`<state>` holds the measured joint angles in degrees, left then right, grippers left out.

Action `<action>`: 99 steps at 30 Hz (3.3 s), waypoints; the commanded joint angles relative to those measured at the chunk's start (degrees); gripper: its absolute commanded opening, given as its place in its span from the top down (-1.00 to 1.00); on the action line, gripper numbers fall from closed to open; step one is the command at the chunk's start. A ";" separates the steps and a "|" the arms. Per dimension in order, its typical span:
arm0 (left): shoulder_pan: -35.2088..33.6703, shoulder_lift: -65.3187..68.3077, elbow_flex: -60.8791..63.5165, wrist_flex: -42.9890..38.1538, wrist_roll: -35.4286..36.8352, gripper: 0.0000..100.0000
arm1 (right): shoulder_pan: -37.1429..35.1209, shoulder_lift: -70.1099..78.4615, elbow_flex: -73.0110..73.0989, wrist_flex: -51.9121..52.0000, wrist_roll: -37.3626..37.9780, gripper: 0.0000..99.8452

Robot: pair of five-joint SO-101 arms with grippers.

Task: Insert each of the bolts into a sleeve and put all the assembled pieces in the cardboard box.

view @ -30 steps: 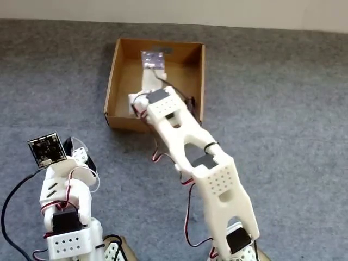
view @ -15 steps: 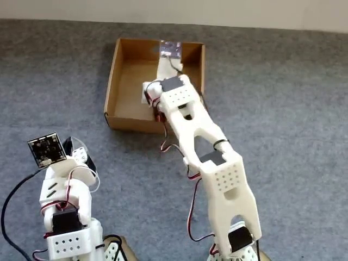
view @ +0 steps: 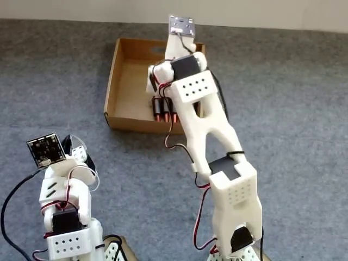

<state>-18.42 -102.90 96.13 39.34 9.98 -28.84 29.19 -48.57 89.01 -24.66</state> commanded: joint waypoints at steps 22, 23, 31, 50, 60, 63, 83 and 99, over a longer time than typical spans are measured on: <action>1.10 -0.75 1.01 -1.05 -0.44 0.99 | 3.12 -57.19 48.22 -10.15 7.65 0.99; 1.10 -0.75 1.01 -1.05 -0.44 0.99 | 3.21 -61.32 55.16 -13.76 8.09 0.99; 3.56 -0.75 1.01 -0.97 -0.62 0.99 | 12.09 -94.46 96.75 -34.33 8.18 0.98; 5.23 -0.75 -9.63 11.52 -0.62 0.99 | 13.85 -133.32 136.04 -36.88 8.26 0.98; 10.95 -0.75 -6.55 23.12 -21.63 0.99 | 14.73 -133.32 148.70 -42.07 8.26 0.98; 11.21 -0.75 -2.51 22.86 -28.84 0.99 | 14.73 -132.88 152.75 -44.00 8.09 0.98; 11.30 -0.66 1.10 37.19 -16.35 0.99 | 14.37 -134.20 151.96 -17.71 7.82 0.98; 11.30 -0.75 1.10 37.36 -16.44 0.99 | 14.37 -134.11 151.96 -18.15 8.09 0.98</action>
<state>-7.87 -103.16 96.13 76.35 -6.90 -14.68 -104.62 95.69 70.64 -17.10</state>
